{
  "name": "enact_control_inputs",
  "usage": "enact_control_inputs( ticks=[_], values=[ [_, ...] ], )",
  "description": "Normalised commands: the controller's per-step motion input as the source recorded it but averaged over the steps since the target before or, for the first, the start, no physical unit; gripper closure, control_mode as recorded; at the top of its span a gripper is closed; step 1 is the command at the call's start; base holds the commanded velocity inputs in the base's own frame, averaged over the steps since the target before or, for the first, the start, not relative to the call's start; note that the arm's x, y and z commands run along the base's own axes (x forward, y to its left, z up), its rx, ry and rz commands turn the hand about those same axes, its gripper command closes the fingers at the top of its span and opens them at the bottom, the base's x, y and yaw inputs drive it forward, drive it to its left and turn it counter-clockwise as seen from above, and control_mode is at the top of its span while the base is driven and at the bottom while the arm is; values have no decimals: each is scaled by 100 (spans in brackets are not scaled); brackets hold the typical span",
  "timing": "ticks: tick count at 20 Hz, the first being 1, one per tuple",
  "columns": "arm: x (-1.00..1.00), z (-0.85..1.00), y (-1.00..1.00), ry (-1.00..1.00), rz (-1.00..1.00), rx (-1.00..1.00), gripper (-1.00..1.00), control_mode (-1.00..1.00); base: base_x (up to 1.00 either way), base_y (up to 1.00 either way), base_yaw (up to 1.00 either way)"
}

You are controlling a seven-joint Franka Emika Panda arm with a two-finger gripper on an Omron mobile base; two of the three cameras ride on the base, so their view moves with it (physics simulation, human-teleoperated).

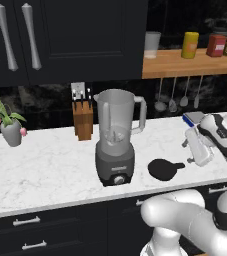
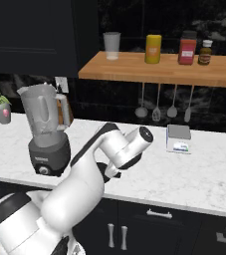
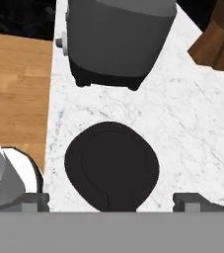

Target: Close the lid blender by securely placing the lid on top.

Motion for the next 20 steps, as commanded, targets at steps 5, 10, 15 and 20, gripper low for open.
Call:
enact_control_inputs(
  ticks=[5,10,15,20],
  values=[
    [-2,-33,1,0,11,-12,-100,-100,0,0,0],
    [-1,-41,21,0,5,-13,-100,-100,0,0,0],
    [13,-33,16,0,0,-13,-100,-100,0,0,0],
    [14,-28,-9,0,0,-1,-100,-100,0,0,0]
  ],
)
